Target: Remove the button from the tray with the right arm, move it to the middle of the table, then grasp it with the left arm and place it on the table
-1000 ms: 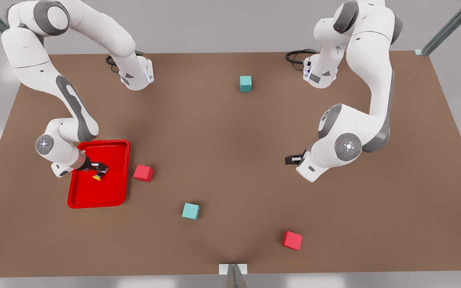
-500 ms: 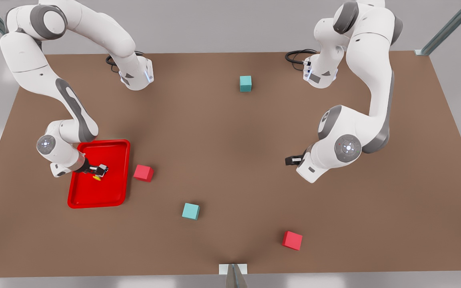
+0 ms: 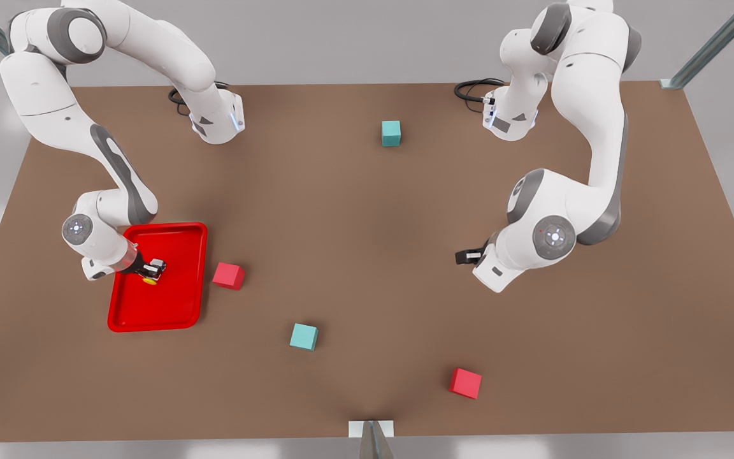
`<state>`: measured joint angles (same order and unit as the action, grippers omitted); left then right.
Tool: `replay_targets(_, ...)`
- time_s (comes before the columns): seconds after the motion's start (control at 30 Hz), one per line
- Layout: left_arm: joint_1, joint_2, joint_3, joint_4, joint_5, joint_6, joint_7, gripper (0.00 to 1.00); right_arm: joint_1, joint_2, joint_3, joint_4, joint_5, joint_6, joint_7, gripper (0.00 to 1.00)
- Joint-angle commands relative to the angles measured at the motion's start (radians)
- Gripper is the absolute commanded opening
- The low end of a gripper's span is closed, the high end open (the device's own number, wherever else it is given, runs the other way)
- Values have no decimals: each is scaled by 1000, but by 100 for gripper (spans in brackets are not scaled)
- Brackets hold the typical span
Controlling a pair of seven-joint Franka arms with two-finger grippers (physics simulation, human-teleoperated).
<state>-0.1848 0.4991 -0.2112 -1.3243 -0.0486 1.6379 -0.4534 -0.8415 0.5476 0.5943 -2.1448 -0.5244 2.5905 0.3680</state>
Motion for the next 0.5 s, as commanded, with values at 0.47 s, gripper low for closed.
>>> replay_targets(0.47,1,-4,-1,2,7,-1,1,100,297,-454,277,-29,543,-408,89,37)
